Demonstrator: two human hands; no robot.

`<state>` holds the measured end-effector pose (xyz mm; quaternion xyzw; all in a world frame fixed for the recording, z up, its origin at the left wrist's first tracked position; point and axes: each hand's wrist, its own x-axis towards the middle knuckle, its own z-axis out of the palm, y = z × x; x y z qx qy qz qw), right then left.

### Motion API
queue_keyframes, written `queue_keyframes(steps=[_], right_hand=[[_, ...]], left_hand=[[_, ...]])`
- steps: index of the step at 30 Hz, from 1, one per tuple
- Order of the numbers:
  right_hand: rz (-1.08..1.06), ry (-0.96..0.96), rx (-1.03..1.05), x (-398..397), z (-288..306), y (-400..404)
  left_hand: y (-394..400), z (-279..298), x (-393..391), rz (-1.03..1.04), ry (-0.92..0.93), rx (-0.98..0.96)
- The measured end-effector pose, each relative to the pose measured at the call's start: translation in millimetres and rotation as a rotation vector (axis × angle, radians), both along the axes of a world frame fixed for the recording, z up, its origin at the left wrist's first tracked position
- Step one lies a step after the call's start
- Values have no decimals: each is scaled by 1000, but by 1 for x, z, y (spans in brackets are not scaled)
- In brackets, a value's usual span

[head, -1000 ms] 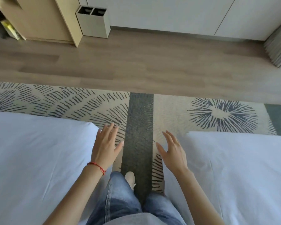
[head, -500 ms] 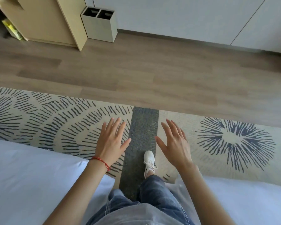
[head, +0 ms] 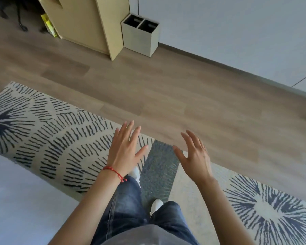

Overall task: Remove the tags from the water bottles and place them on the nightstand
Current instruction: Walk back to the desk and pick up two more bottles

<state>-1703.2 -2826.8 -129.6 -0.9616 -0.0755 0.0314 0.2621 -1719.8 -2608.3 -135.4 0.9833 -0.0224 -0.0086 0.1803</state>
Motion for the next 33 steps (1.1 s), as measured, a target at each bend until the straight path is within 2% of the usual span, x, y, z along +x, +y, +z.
queue_keyframes(steps=[6, 16, 28, 33], right_hand=[[37, 36, -53, 109, -14, 55], [102, -17, -1, 271, 5, 160], [334, 31, -9, 446, -20, 265], [538, 25, -54, 551, -20, 328]], left_hand=[[64, -22, 94, 39, 77, 23], [180, 1, 238, 122, 68, 59], [266, -18, 352, 411, 118, 1], [314, -11, 417, 614, 108, 1]])
